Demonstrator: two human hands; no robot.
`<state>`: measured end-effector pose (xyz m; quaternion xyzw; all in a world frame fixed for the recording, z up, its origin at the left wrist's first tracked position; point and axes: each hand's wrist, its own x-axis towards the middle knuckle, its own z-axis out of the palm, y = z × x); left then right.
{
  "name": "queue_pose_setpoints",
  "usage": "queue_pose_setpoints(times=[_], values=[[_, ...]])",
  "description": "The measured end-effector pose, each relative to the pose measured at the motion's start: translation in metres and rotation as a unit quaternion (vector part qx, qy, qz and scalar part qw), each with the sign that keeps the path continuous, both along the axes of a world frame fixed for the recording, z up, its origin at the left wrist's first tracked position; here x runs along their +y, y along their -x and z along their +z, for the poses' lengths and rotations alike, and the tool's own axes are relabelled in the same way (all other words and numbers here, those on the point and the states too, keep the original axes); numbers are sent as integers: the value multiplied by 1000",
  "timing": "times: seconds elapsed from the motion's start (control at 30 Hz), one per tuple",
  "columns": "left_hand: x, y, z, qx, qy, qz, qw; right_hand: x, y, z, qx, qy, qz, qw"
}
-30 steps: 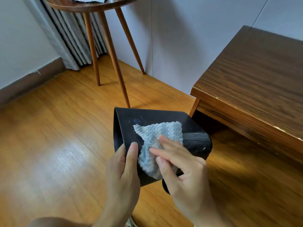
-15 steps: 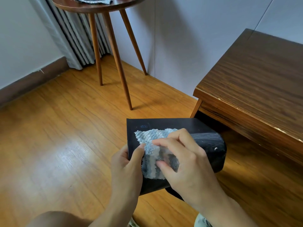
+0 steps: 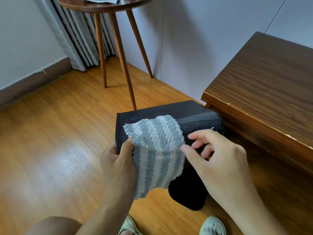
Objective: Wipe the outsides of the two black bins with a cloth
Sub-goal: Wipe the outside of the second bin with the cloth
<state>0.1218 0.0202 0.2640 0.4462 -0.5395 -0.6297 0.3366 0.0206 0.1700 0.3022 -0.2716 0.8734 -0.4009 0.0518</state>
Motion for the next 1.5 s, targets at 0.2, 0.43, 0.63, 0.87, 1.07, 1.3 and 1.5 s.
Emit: queue_pose_setpoints(times=[0.2, 0.43, 0.63, 0.87, 1.07, 1.3, 1.5], values=[[4, -1, -4, 2, -4, -13, 1000, -7, 1, -14, -61, -13, -62, 996], [9, 0, -5, -1, 4, -29, 1000, -5, 3, -20, -57, -53, -33, 996], [9, 2, -5, -17, -20, -24, 999, -1, 11, -8, -172, 34, -30, 984], [15, 3, -3, -65, 64, -30, 995, 12, 19, 26, 83, 92, -88, 988], [35, 2, -1, -53, 118, -78, 988, -21, -15, 5, 18, 40, 11, 999], [46, 2, 6, 0, 77, -118, 990, -24, -2, -9, -278, 127, -28, 952], [47, -2, -4, -11, 91, -151, 984, -23, -2, -1, -388, 178, -24, 904]])
